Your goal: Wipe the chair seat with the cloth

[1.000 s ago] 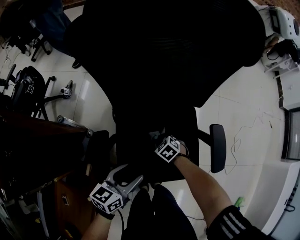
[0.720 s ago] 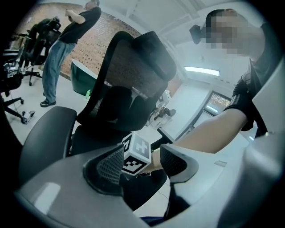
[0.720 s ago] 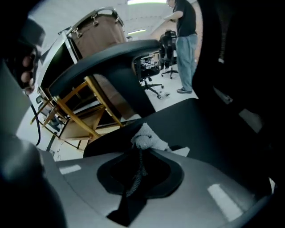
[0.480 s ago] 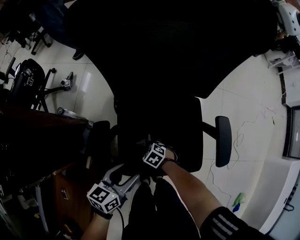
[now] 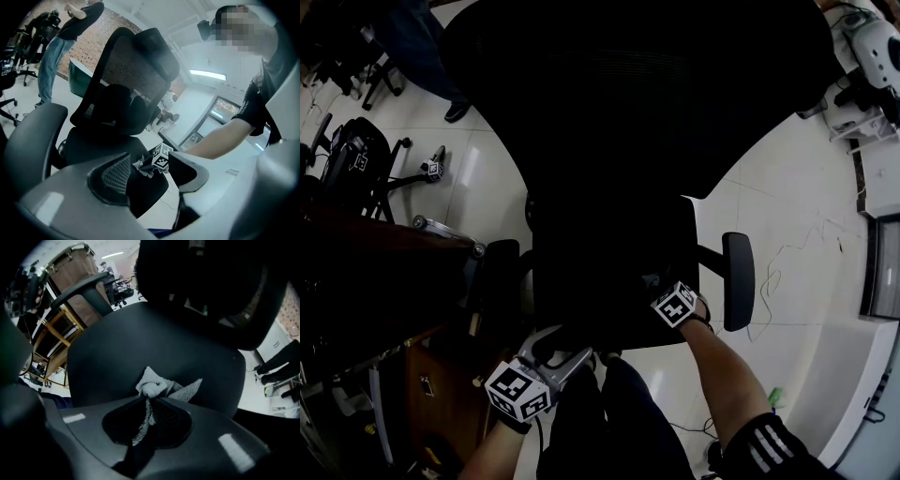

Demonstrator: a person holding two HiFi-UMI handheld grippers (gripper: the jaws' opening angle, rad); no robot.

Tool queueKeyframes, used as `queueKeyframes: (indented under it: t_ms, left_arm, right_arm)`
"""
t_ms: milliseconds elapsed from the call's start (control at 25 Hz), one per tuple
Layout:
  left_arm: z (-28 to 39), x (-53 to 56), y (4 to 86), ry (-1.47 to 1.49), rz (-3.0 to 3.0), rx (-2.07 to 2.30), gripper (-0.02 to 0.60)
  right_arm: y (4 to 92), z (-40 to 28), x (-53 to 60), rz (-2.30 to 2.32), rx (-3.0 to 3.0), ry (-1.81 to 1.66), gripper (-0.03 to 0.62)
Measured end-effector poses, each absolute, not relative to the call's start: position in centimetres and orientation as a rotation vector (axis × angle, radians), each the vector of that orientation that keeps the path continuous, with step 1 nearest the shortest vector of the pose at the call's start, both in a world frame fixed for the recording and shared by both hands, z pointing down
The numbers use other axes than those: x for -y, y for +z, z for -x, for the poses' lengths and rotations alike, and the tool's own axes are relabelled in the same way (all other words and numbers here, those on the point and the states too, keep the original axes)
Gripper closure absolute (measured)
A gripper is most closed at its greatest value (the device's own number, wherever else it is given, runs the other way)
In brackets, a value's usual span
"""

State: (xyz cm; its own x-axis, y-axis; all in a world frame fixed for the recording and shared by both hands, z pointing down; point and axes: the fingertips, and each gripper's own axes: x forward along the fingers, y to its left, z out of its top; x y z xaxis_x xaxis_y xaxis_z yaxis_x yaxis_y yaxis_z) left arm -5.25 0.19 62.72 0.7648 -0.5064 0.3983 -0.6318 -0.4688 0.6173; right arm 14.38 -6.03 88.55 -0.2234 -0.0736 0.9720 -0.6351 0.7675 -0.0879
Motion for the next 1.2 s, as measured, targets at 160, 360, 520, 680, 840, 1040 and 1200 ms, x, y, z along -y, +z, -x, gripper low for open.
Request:
queueKeyframes:
  t_ms: [160, 360, 520, 680, 840, 1040, 1200]
  left_arm:
    - [6.0, -0.7, 62.2, 0.205, -2.158, 0.86, 0.305]
    - [8.7, -1.6, 61.2, 0.222, -2.13, 0.913, 0.305]
    - [11.2, -2.0, 61.5, 0.245, -2.099, 0.973, 0.305]
    - [12.6, -2.8, 62.7, 0.263, -2.084, 0.993, 0.307]
    - [12.0, -3.0, 63.0, 0.269, -2.074, 0.979, 0.307]
    - [9.6, -3.3, 63.6, 0.274, -2.1, 0.921, 0.307]
    - [7.2, -2.5, 63.2, 0.281, -2.132, 0.87, 0.307]
  right_arm:
    - [86.6, -11.5, 6.6, -0.594, 1.815, 0.587, 0.553]
    - [83.4, 1.8, 3.5, -0.437, 2.023, 0.63, 0.553]
    - [83.1, 11.3, -0.8, -0.273, 2.107, 0.65, 0.553]
    - [85.0, 15.2, -4.2, -0.174, 2.085, 0.619, 0.551]
    - [86.5, 13.9, -5.3, -0.169, 2.063, 0.632, 0.553]
    - [88.3, 6.1, -6.5, -0.165, 1.979, 0.578, 0.553]
    - [88.9, -3.1, -6.2, -0.285, 1.891, 0.633, 0.553]
